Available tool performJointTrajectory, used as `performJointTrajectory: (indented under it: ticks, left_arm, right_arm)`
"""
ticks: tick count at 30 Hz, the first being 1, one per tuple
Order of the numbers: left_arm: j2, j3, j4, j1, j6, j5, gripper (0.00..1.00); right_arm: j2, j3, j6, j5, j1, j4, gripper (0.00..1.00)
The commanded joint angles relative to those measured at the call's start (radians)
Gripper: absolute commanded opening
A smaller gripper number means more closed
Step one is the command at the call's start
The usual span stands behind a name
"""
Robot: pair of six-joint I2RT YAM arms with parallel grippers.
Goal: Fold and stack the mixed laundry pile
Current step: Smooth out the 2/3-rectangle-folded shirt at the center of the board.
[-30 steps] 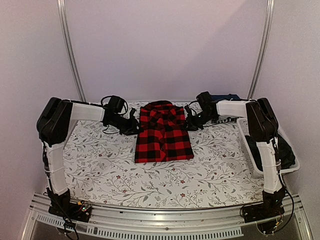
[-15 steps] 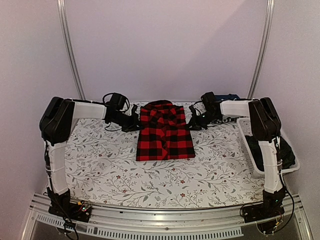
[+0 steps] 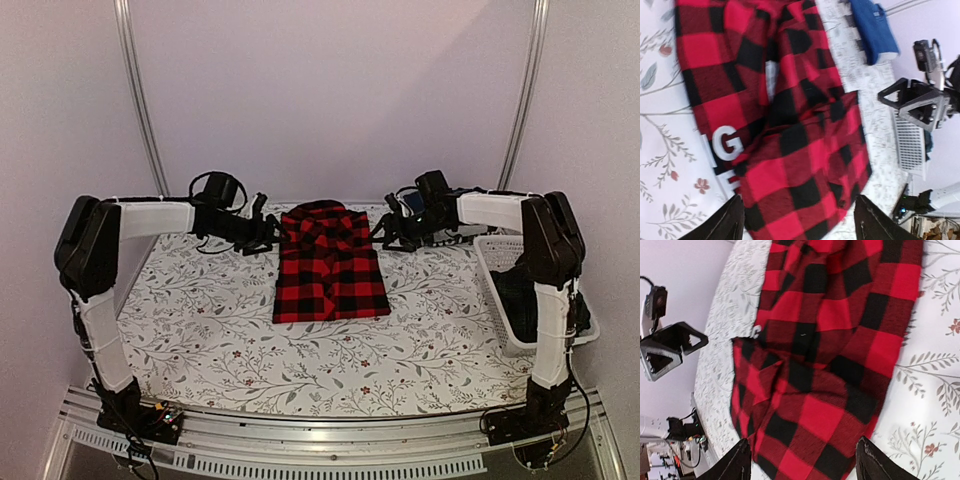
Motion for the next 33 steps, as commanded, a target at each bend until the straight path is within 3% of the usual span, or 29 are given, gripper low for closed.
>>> performJointTrajectory:
  ticks: [1,4,5,6,12,19,24,27,33]
  left_arm:
    - [-0.127,-0.102,0.155,-0.056,-0.05,0.217,0.76]
    - [-0.115,-0.186,0.341,-0.146,-0.176,0.321,0.81]
    - [-0.098,-0.2,0.393,-0.174,-0.224,0.334,0.95]
    - [-0.078,-0.21,0.445,-0.196,-0.276,0.348,0.99]
    - [0.032,-0.252,0.634,-0.244,-0.418,0.357,1.0]
    - [0.124,-0.442,0.734,-0.183,-0.48,0.316,1.0]
    - [0.014,-0.541,0.672,-0.147,-0.4,0.302,1.0]
    - [-0.09,-0.541,0.514,-0.13,-0.307,0.263,1.0]
    - [-0.329,-0.689,0.392,-0.077,-0.293,0.163,1.0]
  right_arm:
    - [-0.187,-0.149,0.12,-0.277,0.022,0.185,0.72]
    - [-0.207,-0.269,0.275,-0.386,0.092,0.352,0.75]
    - [-0.205,-0.299,0.306,-0.402,0.117,0.401,0.75]
    - [-0.196,-0.331,0.343,-0.414,0.135,0.45,0.76]
    - [-0.104,-0.448,0.506,-0.45,0.176,0.66,0.76]
    - [0.04,-0.53,0.468,-0.406,0.124,0.634,0.75]
    - [0.006,-0.589,0.416,-0.422,0.118,0.605,0.75]
    - [-0.124,-0.583,0.364,-0.405,0.117,0.519,0.76]
    - [-0.378,-0.663,0.232,-0.333,0.048,0.303,0.73]
